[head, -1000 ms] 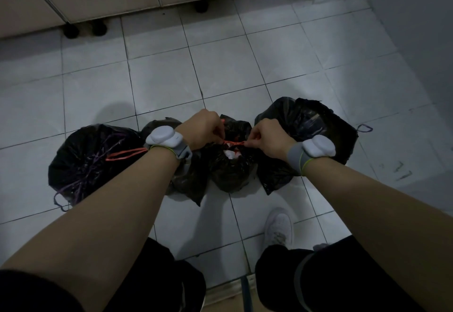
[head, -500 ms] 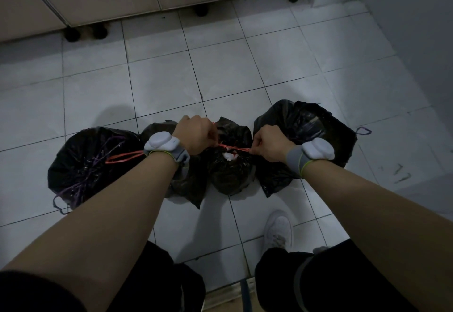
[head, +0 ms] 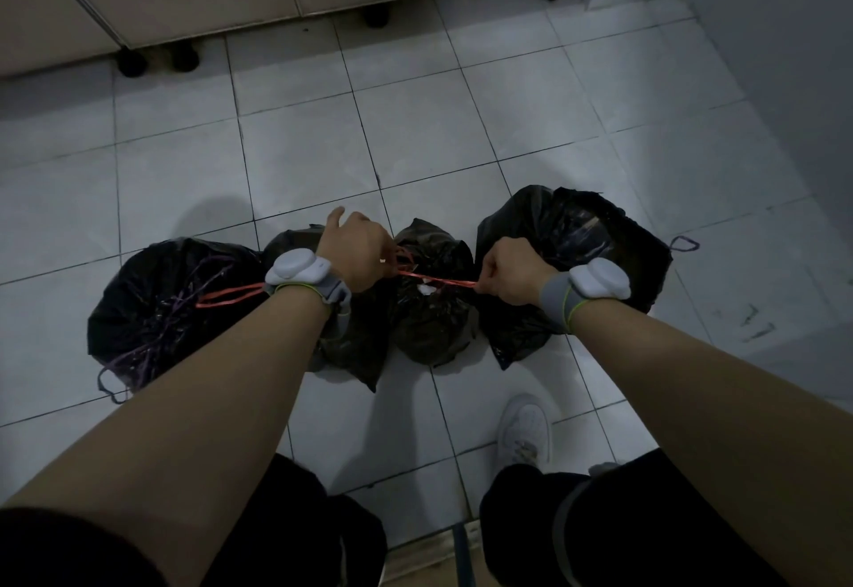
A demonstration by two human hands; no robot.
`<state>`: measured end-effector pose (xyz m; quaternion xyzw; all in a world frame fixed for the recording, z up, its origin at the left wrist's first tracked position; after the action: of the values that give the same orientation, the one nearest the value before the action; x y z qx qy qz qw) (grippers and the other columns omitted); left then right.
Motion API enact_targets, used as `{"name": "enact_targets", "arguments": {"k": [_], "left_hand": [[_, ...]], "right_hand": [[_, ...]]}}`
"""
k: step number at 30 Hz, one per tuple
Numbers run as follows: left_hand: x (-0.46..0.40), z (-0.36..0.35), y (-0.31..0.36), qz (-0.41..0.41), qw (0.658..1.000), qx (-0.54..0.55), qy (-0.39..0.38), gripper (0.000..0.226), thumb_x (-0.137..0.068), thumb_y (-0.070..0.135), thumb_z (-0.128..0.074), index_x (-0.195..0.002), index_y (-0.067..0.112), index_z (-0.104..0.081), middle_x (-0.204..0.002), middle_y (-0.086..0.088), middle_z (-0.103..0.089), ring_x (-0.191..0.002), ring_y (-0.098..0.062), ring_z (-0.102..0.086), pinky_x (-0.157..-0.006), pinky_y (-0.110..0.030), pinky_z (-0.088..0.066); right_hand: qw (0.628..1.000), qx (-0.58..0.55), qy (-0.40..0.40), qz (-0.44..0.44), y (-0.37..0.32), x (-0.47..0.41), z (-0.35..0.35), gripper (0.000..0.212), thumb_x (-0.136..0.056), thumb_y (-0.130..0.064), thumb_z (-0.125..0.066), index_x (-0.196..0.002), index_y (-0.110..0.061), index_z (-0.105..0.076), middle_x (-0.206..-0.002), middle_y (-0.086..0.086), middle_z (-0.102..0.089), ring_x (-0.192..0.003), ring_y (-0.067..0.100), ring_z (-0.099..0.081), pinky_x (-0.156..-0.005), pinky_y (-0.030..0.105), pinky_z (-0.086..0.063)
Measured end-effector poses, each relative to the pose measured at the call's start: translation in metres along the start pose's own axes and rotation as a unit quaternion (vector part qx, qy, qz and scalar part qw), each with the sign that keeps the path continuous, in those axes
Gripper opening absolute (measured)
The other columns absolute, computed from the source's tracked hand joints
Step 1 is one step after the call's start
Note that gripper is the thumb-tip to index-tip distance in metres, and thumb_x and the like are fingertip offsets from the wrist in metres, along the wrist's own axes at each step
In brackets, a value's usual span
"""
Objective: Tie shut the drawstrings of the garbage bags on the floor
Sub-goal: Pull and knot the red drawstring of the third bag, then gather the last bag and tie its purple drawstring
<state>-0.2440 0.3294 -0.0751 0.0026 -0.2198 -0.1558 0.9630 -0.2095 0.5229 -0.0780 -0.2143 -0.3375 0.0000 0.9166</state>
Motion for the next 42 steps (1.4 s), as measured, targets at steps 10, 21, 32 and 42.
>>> {"name": "enact_targets", "arguments": {"k": [10,21,32,42], "left_hand": [[0.010,0.009,0.001,0.035,0.999,0.038,-0.002,0.024,-0.094,0.037,-0.071,-0.107,0.020,-0.081,-0.110,-0.009,-0.075,-0.107,-0.032,-0.068,-0.091,-0.035,-0.046],[0.023,0.028,0.022,-0.020,0.991,0.121,0.062,0.057,-0.093,0.019,-0.064,-0.149,0.024,-0.056,-0.155,-0.013,-0.045,-0.141,-0.036,-0.044,-0.116,-0.048,-0.037],[0.009,0.068,0.095,-0.091,0.956,0.191,0.202,0.039,-0.098,0.020,-0.061,-0.137,0.019,-0.066,-0.129,-0.007,-0.065,-0.118,-0.030,-0.062,-0.099,-0.045,-0.050],[-0.022,0.037,0.178,-0.131,0.976,0.138,0.103,0.034,-0.104,0.028,-0.054,-0.137,0.022,-0.061,-0.120,-0.008,-0.063,-0.105,-0.033,-0.066,-0.087,-0.042,-0.053]], "right_hand": [[1.000,0.003,0.018,-0.008,-0.003,0.002,0.006,0.028,-0.088,-0.017,-0.075,-0.099,0.009,-0.074,-0.102,0.023,-0.073,-0.098,0.034,-0.070,-0.090,0.044,-0.058],[0.998,0.000,0.053,0.037,-0.020,0.011,0.021,0.043,-0.084,-0.036,-0.072,-0.112,-0.003,-0.072,-0.104,0.013,-0.074,-0.095,0.028,-0.069,-0.087,0.035,-0.058],[0.980,-0.077,0.151,0.101,-0.020,0.031,0.058,0.034,-0.094,-0.018,-0.060,-0.124,-0.004,-0.066,-0.122,0.014,-0.069,-0.112,0.029,-0.065,-0.101,0.039,-0.051],[0.958,-0.173,0.228,0.021,0.094,0.047,0.097,0.026,-0.092,-0.013,-0.062,-0.115,-0.007,-0.071,-0.115,0.011,-0.073,-0.107,0.024,-0.067,-0.100,0.032,-0.051]]}}
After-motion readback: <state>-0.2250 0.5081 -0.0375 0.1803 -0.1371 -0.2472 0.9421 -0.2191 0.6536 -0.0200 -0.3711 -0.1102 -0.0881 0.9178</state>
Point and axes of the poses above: each hand's wrist, its own x-axis away from the middle knuckle, its own z-axis out of the back of the hand, y = z × x, the point moved 10 cm from there along -x, towards the middle knuckle
